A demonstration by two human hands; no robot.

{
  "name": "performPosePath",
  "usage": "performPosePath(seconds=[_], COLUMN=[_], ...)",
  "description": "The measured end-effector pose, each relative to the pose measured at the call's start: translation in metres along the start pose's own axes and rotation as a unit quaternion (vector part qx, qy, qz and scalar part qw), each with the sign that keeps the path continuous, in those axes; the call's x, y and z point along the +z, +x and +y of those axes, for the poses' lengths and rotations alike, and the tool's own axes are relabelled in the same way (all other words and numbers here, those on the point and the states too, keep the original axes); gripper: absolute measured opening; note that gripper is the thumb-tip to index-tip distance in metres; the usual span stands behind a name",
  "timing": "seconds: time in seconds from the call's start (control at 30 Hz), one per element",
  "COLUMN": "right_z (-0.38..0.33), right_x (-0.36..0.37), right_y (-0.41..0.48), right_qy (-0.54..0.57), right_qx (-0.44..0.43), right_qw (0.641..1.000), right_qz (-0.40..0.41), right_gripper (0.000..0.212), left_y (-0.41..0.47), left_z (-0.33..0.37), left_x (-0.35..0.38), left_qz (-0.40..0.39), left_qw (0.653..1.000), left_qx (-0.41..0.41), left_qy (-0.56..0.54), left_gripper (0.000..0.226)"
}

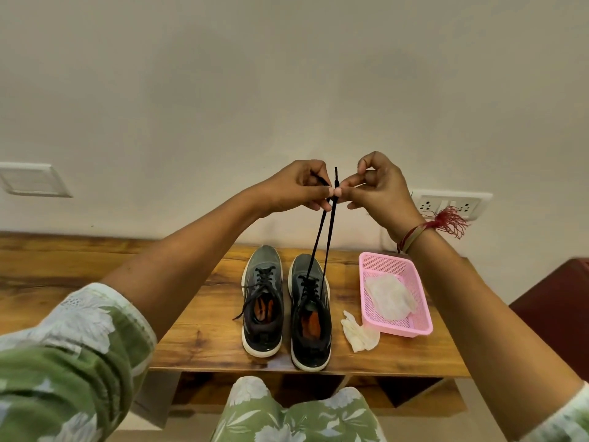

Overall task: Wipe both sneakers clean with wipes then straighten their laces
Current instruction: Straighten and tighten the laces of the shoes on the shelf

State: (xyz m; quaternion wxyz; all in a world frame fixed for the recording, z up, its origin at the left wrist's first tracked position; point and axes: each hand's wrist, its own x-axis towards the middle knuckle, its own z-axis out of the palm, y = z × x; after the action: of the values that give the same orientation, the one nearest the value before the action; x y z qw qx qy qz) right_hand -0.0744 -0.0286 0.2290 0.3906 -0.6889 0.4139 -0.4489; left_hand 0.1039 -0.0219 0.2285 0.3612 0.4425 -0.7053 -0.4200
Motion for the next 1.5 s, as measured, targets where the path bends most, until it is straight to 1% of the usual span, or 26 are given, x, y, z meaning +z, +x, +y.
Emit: performPosePath(seconds=[0.13,0.2,0.27,0.3,0.33,0.37,0.4,0.43,0.47,0.53,0.67,0.77,0.9,0.97,1.03,1.07,1.17,1.2,1.3,1.37,1.43,1.5], right_z=[0.002,0.008,0.028,0.047,0.068,0.092,0.113,0.132,0.147,0.167,0.182,0.175,0.144,0.125,0.103,0.092,0.06,0.05,0.033,0.028,0.028,0.029], right_x=[0.004,-0.001,-0.009,-0.01,-0.009,-0.003,0.007,0.019,0.032,0.054,0.074,0.078,0.067,0.059,0.052,0.049,0.043,0.042,0.04,0.041,0.043,0.043], right_y=[0.001,0.002,0.001,-0.001,-0.006,-0.011,-0.018,-0.024,-0.029,-0.033,-0.028,-0.027,-0.021,-0.015,-0.009,-0.008,-0.008,-0.008,-0.007,-0.007,-0.009,-0.012], right_qy=[0.014,0.077,0.138,0.112,0.038,-0.06,-0.137,-0.179,-0.187,-0.187,-0.219,-0.203,-0.196,-0.177,-0.145,-0.125,-0.054,-0.026,0.049,0.058,0.066,0.076], right_qx=[0.008,0.019,0.059,0.096,0.139,0.176,0.203,0.218,0.224,0.209,0.176,0.166,0.167,0.165,0.155,0.15,0.137,0.134,0.134,0.131,0.128,0.123], right_qw=[1.0,0.997,0.988,0.985,0.979,0.959,0.929,0.903,0.891,0.887,0.876,0.885,0.886,0.894,0.913,0.92,0.936,0.941,0.954,0.958,0.961,0.967], right_qz=[0.011,0.008,-0.041,-0.085,-0.145,-0.213,-0.277,-0.324,-0.347,-0.367,-0.392,-0.385,-0.385,-0.377,-0.348,-0.338,-0.32,-0.31,-0.265,-0.249,-0.235,-0.21], right_gripper=[0.032,0.036,0.046,0.051,0.055,0.058,0.06,0.063,0.066,0.061,0.024,0.011,0.004,0.002,0.017,0.02,0.009,0.009,0.022,0.027,0.027,0.027], left_y=[0.001,0.002,0.002,0.002,0.002,0.002,0.002,0.001,0.001,0.0,-0.001,-0.002,-0.005,-0.006,-0.007,-0.008,-0.01,-0.011,-0.011,-0.01,-0.009,-0.011], left_z=[-0.003,-0.008,-0.012,-0.014,-0.016,-0.017,-0.018,-0.02,-0.02,-0.021,-0.019,-0.019,-0.019,-0.02,-0.021,-0.022,-0.024,-0.025,-0.025,-0.023,-0.022,-0.022], left_x=[0.001,0.004,0.006,0.007,0.008,0.008,0.008,0.008,0.008,0.006,0.001,0.0,-0.005,-0.007,-0.01,-0.01,-0.01,-0.009,-0.006,-0.005,-0.004,-0.002], left_qz=[0.006,0.021,0.042,0.051,0.058,0.065,0.069,0.071,0.07,0.06,0.027,0.017,0.026,0.03,0.038,0.042,0.052,0.054,0.072,0.088,0.101,0.114], left_qw=[1.0,0.999,0.998,0.998,0.997,0.997,0.996,0.996,0.996,0.997,0.999,0.999,0.999,0.999,0.999,0.999,0.999,0.998,0.997,0.996,0.995,0.992], left_qx=[0.019,0.027,0.036,0.04,0.043,0.046,0.047,0.047,0.047,0.047,0.043,0.038,0.022,0.015,0.009,0.006,-0.001,-0.002,0.006,0.012,0.01,0.003], left_qy=[0.001,0.007,0.004,0.0,-0.006,-0.013,-0.021,-0.028,-0.033,-0.034,-0.012,-0.007,-0.008,-0.005,0.0,0.001,0.007,0.011,0.002,-0.007,-0.017,-0.05], left_gripper=[0.012,0.011,0.013,0.015,0.016,0.018,0.018,0.018,0.018,0.016,0.016,0.017,0.016,0.016,0.016,0.016,0.016,0.015,0.012,0.01,0.009,0.007])
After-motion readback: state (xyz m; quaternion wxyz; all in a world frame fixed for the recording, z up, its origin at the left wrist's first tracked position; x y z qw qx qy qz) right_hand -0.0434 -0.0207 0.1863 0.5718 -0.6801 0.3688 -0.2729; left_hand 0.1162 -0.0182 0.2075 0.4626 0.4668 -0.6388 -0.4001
